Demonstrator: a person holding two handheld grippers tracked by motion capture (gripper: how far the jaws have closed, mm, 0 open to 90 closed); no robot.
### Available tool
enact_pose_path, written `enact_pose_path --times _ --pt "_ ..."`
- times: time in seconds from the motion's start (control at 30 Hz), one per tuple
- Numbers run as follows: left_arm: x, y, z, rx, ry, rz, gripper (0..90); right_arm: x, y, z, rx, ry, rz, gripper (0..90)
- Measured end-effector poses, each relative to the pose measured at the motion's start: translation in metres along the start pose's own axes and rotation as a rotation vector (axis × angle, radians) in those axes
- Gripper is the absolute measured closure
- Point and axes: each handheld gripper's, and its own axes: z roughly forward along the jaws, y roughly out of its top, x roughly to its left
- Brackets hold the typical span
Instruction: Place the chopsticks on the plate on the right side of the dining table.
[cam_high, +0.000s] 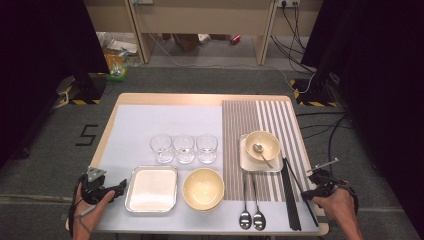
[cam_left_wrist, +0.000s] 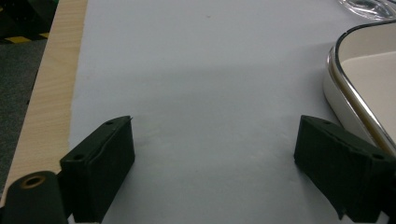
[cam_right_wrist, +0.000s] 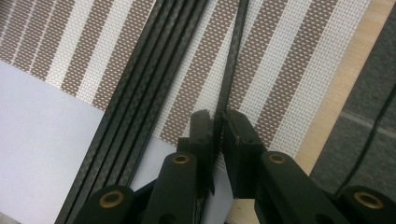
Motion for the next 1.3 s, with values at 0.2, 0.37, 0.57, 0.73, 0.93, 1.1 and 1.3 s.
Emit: enact_pose_path --times 0.2,0.37,0.57,0.73,0.93,1.1,1.3 --pt "0.000 0.000 0.000 0.004 -0.002 0.001 11.1 0.001 0.015 0.002 0.105 -0.020 0.008 81.8" --pt "0.000 0.000 -0.001 0.009 -0.005 0.002 11.2 0.002 0.023 0.004 0.159 -0.024 0.025 82.3" --pt "0.000 0.000 -0.001 0.011 -0.006 0.003 11.1 -0.007 0.023 0.004 0.155 0.023 0.090 84.1" --pt "0.000 0.000 -0.001 0.010 -0.006 0.003 11.2 -0.012 0.019 0.003 0.130 0.056 0.133 85.2" --pt "0.000 0.000 -0.001 0.010 -0.006 0.002 11.1 -0.017 0.018 0.002 0.126 0.098 0.145 86.2" --pt "0.001 0.000 -0.001 0.011 -0.006 0.003 11.1 -0.021 0.020 0.001 0.115 0.099 0.151 86.2" --pt "0.001 0.000 -0.001 0.012 -0.007 0.002 11.1 -0.022 0.024 -0.005 0.100 0.099 0.142 86.2"
